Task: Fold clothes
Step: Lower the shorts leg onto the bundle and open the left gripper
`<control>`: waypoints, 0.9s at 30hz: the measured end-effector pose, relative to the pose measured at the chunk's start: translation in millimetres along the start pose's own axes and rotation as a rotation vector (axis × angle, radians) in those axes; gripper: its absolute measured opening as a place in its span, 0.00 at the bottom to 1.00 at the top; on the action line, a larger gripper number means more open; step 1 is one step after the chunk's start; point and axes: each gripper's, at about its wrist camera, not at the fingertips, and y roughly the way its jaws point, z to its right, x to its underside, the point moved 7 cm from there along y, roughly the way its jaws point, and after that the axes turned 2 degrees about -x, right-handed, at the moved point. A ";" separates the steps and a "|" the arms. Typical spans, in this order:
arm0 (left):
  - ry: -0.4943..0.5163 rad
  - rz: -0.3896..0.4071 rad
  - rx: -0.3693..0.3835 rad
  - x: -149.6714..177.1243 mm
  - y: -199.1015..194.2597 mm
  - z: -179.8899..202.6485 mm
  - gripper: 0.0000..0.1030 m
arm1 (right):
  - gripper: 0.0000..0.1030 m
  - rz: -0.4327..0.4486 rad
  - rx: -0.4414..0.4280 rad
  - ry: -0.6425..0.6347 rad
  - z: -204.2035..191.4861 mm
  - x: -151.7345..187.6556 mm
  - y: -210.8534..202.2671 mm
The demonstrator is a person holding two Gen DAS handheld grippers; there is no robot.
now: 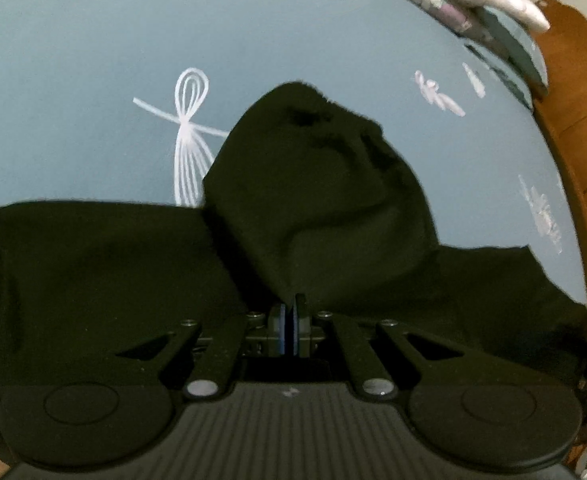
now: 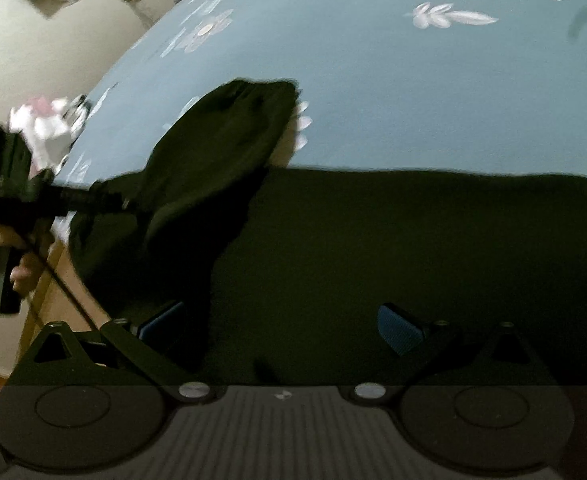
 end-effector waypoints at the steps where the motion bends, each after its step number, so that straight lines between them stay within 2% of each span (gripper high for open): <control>1: 0.001 -0.006 -0.003 0.8 0.3 -1.2 0.01 | 1.00 0.022 0.023 0.003 6.0 -5.0 -2.3; 7: 0.006 -0.044 -0.020 5.8 1.8 -8.5 0.04 | 1.00 0.130 0.208 0.008 49.7 -39.1 -0.1; 12: 0.030 -0.072 -0.036 11.8 -1.0 -10.1 0.04 | 1.00 0.136 0.267 -0.004 70.6 -53.4 29.8; 16: 0.112 -0.087 -0.052 14.3 -4.3 -1.3 0.05 | 1.00 0.144 0.320 -0.051 70.2 -61.1 43.4; 22: 0.271 -0.065 -0.096 5.0 -14.3 21.5 0.14 | 1.00 0.144 0.355 -0.120 56.3 -57.3 20.8; 27: 0.373 0.019 -0.147 -16.4 -27.8 45.1 0.26 | 1.00 0.153 0.394 -0.068 63.0 -35.5 -17.5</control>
